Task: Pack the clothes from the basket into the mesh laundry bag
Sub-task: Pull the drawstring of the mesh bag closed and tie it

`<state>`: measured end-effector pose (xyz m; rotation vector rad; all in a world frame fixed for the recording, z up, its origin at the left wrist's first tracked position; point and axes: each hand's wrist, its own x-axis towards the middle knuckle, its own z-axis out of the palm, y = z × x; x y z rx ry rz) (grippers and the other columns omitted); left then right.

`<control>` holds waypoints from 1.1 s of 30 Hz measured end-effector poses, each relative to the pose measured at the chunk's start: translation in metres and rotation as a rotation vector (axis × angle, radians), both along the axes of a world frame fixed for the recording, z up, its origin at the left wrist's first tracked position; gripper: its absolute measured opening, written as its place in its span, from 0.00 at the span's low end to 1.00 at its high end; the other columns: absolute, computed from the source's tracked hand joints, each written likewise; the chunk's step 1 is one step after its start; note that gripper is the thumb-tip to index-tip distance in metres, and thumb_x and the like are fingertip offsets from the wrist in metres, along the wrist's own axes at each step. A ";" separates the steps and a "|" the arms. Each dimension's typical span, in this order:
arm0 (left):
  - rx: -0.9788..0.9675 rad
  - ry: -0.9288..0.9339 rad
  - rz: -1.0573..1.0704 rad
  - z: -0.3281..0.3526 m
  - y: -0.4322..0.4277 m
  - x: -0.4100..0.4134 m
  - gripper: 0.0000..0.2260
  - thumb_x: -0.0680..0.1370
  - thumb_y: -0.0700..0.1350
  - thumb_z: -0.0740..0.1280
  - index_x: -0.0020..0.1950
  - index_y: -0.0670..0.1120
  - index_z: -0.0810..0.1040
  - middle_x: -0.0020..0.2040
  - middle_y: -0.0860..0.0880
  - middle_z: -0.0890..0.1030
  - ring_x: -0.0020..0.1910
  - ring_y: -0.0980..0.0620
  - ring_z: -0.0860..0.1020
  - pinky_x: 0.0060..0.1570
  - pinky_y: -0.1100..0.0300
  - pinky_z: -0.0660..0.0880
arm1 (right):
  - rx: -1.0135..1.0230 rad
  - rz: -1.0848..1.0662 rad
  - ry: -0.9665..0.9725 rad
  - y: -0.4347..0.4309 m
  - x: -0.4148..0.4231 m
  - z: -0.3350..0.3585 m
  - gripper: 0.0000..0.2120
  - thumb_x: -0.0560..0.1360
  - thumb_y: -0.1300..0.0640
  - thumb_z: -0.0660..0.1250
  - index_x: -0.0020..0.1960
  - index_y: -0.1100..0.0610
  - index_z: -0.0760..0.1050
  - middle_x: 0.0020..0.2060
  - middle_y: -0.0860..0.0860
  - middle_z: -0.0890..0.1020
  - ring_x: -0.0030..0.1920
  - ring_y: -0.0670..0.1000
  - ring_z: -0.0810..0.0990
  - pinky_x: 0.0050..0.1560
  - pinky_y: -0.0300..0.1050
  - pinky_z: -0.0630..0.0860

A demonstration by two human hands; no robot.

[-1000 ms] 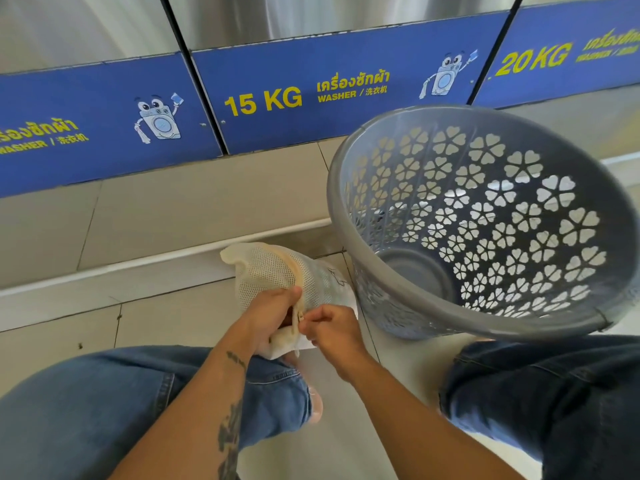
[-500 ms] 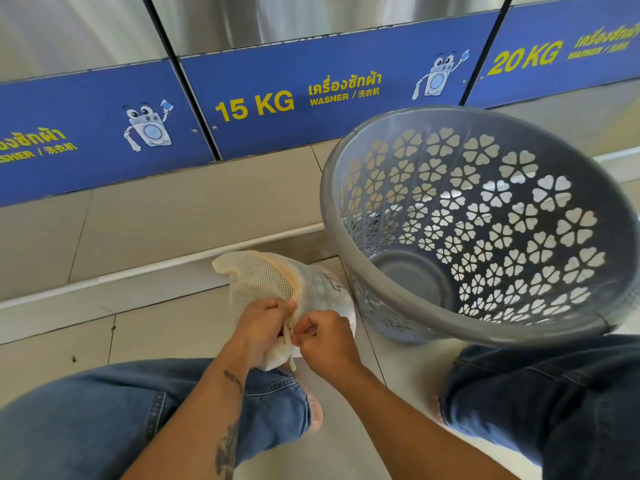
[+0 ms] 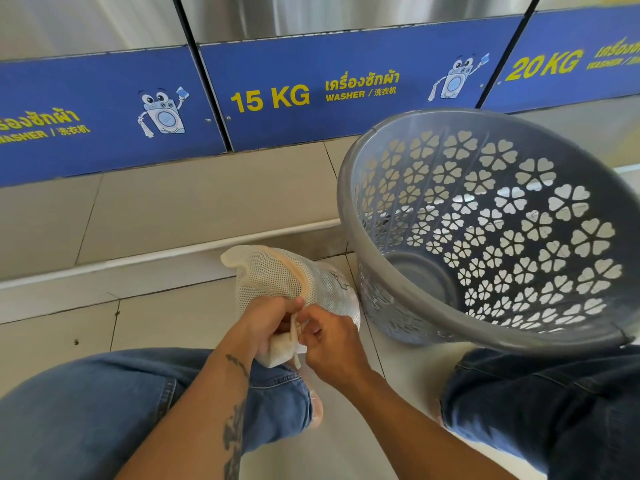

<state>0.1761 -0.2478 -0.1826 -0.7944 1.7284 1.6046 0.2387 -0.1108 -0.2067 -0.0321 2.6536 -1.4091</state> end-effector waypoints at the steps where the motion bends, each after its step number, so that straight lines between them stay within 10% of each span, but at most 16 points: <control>1: 0.002 0.000 0.006 0.000 0.000 0.000 0.11 0.72 0.42 0.74 0.46 0.34 0.83 0.41 0.36 0.85 0.38 0.41 0.84 0.39 0.51 0.81 | 0.007 0.014 0.002 0.000 0.000 -0.001 0.11 0.72 0.62 0.67 0.50 0.48 0.79 0.38 0.45 0.85 0.40 0.48 0.83 0.44 0.52 0.82; 33: 0.013 0.021 -0.108 -0.004 -0.009 -0.009 0.08 0.79 0.44 0.66 0.42 0.41 0.79 0.42 0.38 0.79 0.41 0.42 0.78 0.48 0.46 0.77 | 0.043 0.156 0.041 -0.005 -0.002 -0.014 0.09 0.70 0.58 0.72 0.48 0.50 0.75 0.43 0.44 0.79 0.47 0.48 0.76 0.48 0.50 0.79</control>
